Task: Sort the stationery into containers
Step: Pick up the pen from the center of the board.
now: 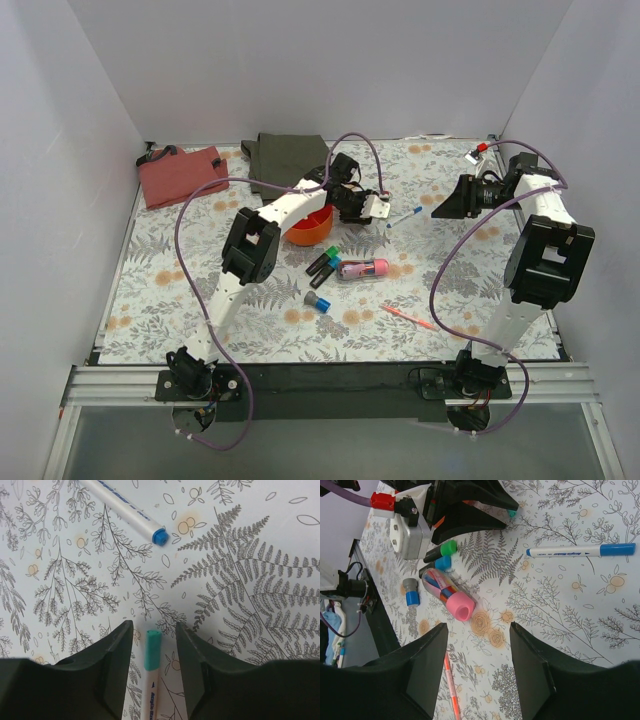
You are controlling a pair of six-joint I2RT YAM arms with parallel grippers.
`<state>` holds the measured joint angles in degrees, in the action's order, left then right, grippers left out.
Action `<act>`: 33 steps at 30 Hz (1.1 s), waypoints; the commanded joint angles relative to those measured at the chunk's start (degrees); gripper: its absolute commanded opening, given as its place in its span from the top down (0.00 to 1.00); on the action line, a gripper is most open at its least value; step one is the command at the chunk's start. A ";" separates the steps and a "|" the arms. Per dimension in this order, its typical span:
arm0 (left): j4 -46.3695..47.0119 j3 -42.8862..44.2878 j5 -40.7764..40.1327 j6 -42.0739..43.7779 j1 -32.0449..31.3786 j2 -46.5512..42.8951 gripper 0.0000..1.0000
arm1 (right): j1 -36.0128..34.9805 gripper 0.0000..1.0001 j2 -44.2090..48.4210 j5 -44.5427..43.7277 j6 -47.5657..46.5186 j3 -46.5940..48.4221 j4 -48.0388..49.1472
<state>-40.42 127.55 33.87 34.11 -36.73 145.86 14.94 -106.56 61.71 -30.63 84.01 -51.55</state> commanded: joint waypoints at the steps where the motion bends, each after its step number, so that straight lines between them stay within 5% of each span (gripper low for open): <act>1: 3.42 -2.75 -2.92 -5.18 -0.62 -2.25 0.59 | 0.27 0.39 1.27 1.92 -0.22 2.04 -1.10; 9: -10.19 9.82 -7.32 -8.70 -0.01 3.46 0.59 | 0.35 0.39 0.92 2.71 -1.53 1.60 -0.92; 33: -11.08 13.96 1.37 -20.83 2.98 12.25 0.55 | 0.53 0.41 -3.30 4.82 0.48 2.65 -1.01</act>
<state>-46.92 141.88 35.77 14.87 -33.65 153.69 15.00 -108.31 64.25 -30.94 84.07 -51.59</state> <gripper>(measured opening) 0.474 0.599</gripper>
